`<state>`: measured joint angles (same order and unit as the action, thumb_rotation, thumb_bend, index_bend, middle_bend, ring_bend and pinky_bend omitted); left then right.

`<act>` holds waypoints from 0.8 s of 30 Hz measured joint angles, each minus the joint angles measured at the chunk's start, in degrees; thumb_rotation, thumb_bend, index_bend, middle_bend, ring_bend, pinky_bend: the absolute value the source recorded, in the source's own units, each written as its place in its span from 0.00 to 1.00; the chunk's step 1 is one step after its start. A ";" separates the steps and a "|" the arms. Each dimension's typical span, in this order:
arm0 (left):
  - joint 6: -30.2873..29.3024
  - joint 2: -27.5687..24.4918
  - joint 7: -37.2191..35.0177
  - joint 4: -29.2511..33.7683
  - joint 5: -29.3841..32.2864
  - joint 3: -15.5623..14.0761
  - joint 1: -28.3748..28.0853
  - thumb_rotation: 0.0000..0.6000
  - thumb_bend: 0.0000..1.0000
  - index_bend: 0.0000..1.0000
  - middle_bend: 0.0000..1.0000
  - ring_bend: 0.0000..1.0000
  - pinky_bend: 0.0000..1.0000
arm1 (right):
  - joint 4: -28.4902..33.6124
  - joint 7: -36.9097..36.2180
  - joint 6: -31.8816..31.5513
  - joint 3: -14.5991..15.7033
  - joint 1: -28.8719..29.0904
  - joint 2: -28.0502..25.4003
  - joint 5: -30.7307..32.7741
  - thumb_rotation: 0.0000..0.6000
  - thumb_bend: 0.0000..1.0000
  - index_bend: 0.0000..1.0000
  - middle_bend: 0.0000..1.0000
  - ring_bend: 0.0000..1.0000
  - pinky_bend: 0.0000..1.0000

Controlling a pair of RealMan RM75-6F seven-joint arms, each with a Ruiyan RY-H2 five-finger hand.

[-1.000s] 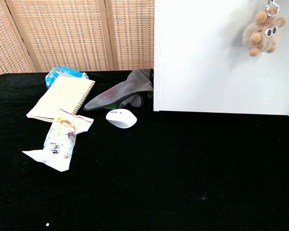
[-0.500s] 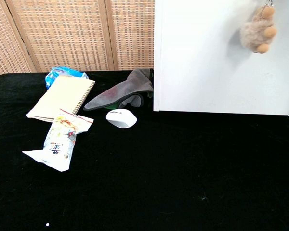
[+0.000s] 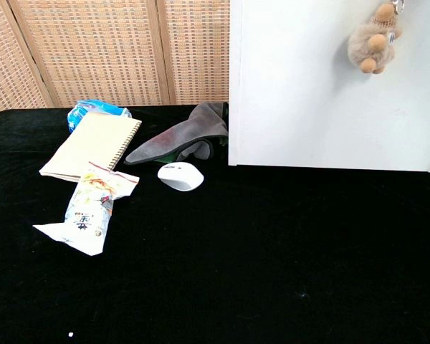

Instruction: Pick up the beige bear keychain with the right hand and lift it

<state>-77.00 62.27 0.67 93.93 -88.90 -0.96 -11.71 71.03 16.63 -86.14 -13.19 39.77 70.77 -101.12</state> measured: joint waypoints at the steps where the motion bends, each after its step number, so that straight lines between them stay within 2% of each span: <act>1: -0.06 -0.02 -0.02 0.00 -0.01 0.01 0.02 1.00 0.00 0.00 0.00 0.00 0.00 | 0.06 0.24 0.13 -0.02 0.02 0.01 0.17 1.00 0.60 0.73 0.96 0.95 1.00; 4: -0.11 -0.07 -0.14 0.00 -0.03 0.00 0.05 1.00 0.00 0.00 0.00 0.00 0.00 | 0.05 0.71 0.28 0.01 0.05 0.19 0.41 1.00 0.53 0.70 0.96 0.95 1.00; 8: -0.09 -0.06 -0.16 -0.02 -0.11 -0.03 0.03 1.00 0.00 0.00 0.00 0.00 0.00 | 0.29 0.55 0.07 0.05 -0.05 0.20 0.63 1.00 0.32 0.61 0.96 0.95 1.00; 10: -0.07 -0.05 -0.14 -0.02 -0.12 -0.05 0.03 1.00 0.00 0.00 0.00 0.00 0.00 | 0.41 0.36 -0.13 0.10 -0.09 0.15 0.52 1.00 0.25 0.59 0.96 0.95 1.00; 24: -0.12 -0.06 -0.24 0.03 -0.37 -0.19 0.05 1.00 0.00 0.00 0.00 0.00 0.00 | 1.49 0.02 -3.30 -0.34 -0.68 -0.64 -0.30 1.00 0.24 0.61 0.96 0.95 1.00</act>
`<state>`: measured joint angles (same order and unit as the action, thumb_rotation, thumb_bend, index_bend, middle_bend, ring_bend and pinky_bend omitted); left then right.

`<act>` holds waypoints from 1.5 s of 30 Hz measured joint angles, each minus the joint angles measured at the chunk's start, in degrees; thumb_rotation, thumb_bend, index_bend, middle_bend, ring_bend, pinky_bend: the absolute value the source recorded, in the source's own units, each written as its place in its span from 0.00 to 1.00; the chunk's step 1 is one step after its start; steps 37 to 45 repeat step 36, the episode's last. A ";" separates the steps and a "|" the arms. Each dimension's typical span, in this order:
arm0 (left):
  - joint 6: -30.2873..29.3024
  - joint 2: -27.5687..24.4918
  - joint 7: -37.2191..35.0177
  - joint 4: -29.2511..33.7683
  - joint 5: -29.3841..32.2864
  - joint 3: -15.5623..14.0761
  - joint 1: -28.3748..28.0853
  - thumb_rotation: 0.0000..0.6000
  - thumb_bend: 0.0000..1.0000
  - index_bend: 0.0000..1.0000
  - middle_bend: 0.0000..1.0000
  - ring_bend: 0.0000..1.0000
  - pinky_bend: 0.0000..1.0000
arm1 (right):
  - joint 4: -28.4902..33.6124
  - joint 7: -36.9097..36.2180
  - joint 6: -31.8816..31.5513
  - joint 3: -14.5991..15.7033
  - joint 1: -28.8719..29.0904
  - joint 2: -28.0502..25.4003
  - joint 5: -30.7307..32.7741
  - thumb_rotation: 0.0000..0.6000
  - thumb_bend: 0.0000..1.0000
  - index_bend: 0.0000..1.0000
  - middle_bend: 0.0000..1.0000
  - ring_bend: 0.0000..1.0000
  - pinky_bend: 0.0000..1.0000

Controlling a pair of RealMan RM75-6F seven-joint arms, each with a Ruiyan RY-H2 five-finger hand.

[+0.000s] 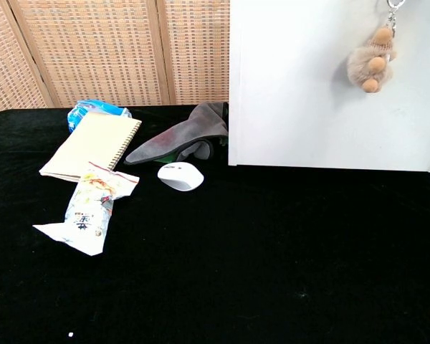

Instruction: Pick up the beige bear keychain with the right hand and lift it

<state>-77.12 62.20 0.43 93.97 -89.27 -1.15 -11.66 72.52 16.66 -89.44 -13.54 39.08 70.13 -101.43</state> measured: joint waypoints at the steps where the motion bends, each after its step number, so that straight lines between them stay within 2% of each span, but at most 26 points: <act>1: -0.01 -0.01 -0.03 0.03 -0.03 -0.02 0.01 1.00 0.00 0.00 0.00 0.00 0.00 | 0.13 -0.05 -0.31 0.00 -0.12 -0.10 -0.08 1.00 0.24 0.61 0.96 0.95 1.00; 6: -0.31 -0.13 -0.28 0.09 -0.40 -0.16 0.13 1.00 0.00 0.00 0.00 0.00 0.00 | 1.28 -0.94 -4.00 0.27 -1.81 -1.19 -1.18 1.00 0.23 0.62 0.96 0.95 1.00; 9: -0.53 -0.21 -0.47 0.12 -0.72 -0.23 0.19 1.00 0.00 0.00 0.00 0.00 0.00 | 1.69 -2.47 -6.94 0.81 -3.72 -2.06 -1.88 1.00 0.23 0.60 0.91 0.92 1.00; 12: -0.94 -0.32 -0.73 0.15 -1.28 -0.40 0.31 1.00 0.00 0.00 0.00 0.00 0.00 | 1.80 -5.14 -9.79 1.88 -6.82 -2.77 -1.87 1.00 0.22 0.55 0.77 0.80 1.00; 13: -1.01 -0.34 -0.74 0.14 -1.40 -0.45 0.34 1.00 0.00 0.00 0.00 0.00 0.00 | 1.92 -5.96 -10.41 2.28 -7.92 -2.97 -1.64 1.00 0.20 0.52 0.69 0.74 0.99; 15: -1.18 -0.33 -0.77 0.05 -1.62 -0.53 0.41 1.00 0.00 0.00 0.00 0.00 0.00 | 2.68 -7.63 -11.32 3.45 -10.72 -3.50 -0.53 1.00 0.12 0.45 0.57 0.64 0.93; 17: -1.31 -0.30 -0.76 -0.03 -1.78 -0.61 0.48 1.00 0.00 0.00 0.00 0.00 0.00 | 4.49 -8.55 -11.47 4.76 -13.52 -4.27 1.34 1.00 0.02 0.37 0.43 0.48 0.81; 18: -1.39 -0.29 -0.75 -0.04 -1.89 -0.66 0.53 1.00 0.00 0.00 0.00 0.00 0.00 | 5.56 -8.78 -11.38 5.38 -14.54 -4.67 2.20 1.00 0.01 0.35 0.38 0.42 0.76; 19: -1.50 -0.29 -0.74 -0.04 -2.00 -0.71 0.57 1.00 0.00 0.00 0.00 0.00 0.00 | 6.78 -9.03 -11.26 6.05 -15.54 -5.10 2.91 1.00 0.00 0.32 0.30 0.29 0.65; 20: -1.67 -0.31 -0.73 -0.02 -2.11 -0.74 0.64 1.00 0.00 0.00 0.00 0.00 0.00 | 8.51 -9.43 -11.05 6.99 -16.88 -5.74 3.52 1.00 0.00 0.30 0.25 0.22 0.57; 23: -2.33 -0.38 -0.64 0.03 -2.52 -0.84 0.92 1.00 0.00 0.00 0.00 0.00 0.00 | 12.54 -10.78 -10.17 9.86 -20.33 -7.59 4.57 1.00 0.00 0.20 0.08 0.03 0.37; 25: -2.54 -0.40 -0.61 0.05 -2.68 -0.89 1.04 1.00 0.00 0.00 0.00 0.00 0.00 | 14.28 -11.61 -9.49 11.83 -22.31 -8.74 4.87 1.00 0.00 0.13 0.01 0.00 0.27; 27: -2.93 -0.38 -0.62 -0.02 -3.00 -0.91 1.14 1.00 0.00 0.00 0.00 0.00 0.00 | 15.54 -11.94 -8.54 13.77 -24.43 -9.65 5.28 1.00 0.00 0.06 0.00 0.00 0.20; 32: -4.73 -0.02 -0.02 -0.44 -3.92 -0.84 1.74 1.00 0.00 0.00 0.00 0.00 0.00 | 15.99 -11.45 -7.83 15.59 -28.29 -8.74 6.81 1.00 0.00 0.02 0.00 0.00 0.12; 36: -5.29 0.01 0.20 -0.40 -4.27 -0.92 2.06 1.00 0.00 0.00 0.00 0.00 0.00 | 14.21 -11.62 -7.86 14.99 -29.84 -6.62 8.45 1.00 0.00 0.03 0.00 0.00 0.11; 45: -5.29 0.01 0.20 -0.40 -4.27 -0.92 2.06 1.00 0.00 0.00 0.00 0.00 0.00 | 14.21 -11.62 -7.86 14.99 -29.84 -6.62 8.45 1.00 0.00 0.03 0.00 0.00 0.11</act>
